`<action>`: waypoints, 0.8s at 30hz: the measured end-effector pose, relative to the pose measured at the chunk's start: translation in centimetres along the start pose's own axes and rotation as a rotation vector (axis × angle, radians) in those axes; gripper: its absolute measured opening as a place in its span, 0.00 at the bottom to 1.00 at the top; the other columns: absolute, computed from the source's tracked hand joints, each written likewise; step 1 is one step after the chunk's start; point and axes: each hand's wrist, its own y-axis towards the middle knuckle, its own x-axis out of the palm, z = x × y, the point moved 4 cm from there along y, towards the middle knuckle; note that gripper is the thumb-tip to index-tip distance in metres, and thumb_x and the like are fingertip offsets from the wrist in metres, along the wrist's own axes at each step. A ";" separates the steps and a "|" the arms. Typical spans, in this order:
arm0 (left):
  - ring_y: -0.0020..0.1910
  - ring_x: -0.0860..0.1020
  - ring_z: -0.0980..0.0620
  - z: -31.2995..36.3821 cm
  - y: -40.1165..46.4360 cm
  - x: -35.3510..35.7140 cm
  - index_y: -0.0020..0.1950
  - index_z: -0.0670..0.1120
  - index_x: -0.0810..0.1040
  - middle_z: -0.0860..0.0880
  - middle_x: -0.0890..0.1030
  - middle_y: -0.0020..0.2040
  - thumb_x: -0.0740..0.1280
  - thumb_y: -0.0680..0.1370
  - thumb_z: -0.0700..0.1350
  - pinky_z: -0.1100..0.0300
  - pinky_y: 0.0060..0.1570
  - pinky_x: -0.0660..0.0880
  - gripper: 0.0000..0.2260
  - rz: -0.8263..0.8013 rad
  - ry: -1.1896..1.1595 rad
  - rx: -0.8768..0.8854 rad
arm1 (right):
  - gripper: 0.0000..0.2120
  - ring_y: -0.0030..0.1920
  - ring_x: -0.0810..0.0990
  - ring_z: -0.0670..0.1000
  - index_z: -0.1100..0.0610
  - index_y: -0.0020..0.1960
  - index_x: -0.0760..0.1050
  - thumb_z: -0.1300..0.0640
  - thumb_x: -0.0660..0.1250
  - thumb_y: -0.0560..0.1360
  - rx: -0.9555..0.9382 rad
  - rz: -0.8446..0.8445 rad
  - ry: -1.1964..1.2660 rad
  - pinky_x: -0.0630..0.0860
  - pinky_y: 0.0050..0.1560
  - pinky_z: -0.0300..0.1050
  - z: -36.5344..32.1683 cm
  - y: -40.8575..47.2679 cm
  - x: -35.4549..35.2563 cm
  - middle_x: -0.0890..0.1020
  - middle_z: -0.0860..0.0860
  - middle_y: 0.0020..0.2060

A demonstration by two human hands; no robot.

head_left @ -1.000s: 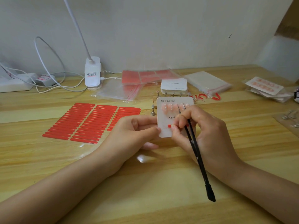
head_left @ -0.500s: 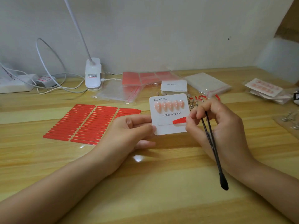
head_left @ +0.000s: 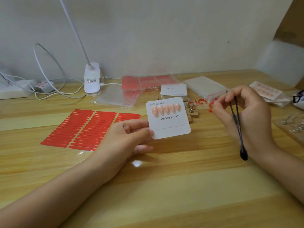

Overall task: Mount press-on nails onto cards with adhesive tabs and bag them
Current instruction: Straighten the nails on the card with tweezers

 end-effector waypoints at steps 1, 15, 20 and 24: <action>0.43 0.83 0.57 0.0 0.0 0.0 0.47 0.51 0.84 0.49 0.85 0.46 0.63 0.75 0.33 0.69 0.32 0.76 0.15 0.003 0.000 -0.005 | 0.12 0.43 0.80 0.48 0.54 0.38 0.66 0.67 0.68 0.70 -0.002 0.016 -0.018 0.76 0.48 0.45 0.2 0.3 -0.4 0.79 0.58 0.39; 0.40 0.82 0.58 -0.3 0.1 -0.2 0.50 0.46 0.82 0.49 0.85 0.46 0.64 0.75 0.33 0.69 0.31 0.76 0.11 0.023 0.009 -0.011 | 0.15 0.36 0.78 0.48 0.51 0.37 0.68 0.70 0.66 0.71 0.007 -0.159 -0.206 0.72 0.39 0.39 1.4 0.3 0.4 0.79 0.53 0.38; 0.41 0.83 0.58 -0.6 0.2 -0.3 0.48 0.46 0.83 0.49 0.85 0.47 0.65 0.75 0.34 0.69 0.31 0.76 0.11 0.010 0.019 -0.010 | 0.10 0.35 0.78 0.55 0.55 0.38 0.68 0.66 0.67 0.71 0.016 -0.186 0.001 0.74 0.38 0.46 -0.3 -0.8 1.6 0.78 0.57 0.36; 0.42 0.82 0.59 -0.5 0.2 -0.3 0.48 0.51 0.84 0.50 0.85 0.48 0.65 0.75 0.34 0.69 0.32 0.76 0.13 -0.015 0.043 0.006 | 0.10 0.38 0.78 0.47 0.54 0.38 0.69 0.64 0.70 0.70 0.091 -0.287 0.140 0.74 0.43 0.36 -0.4 -1.8 2.9 0.79 0.54 0.37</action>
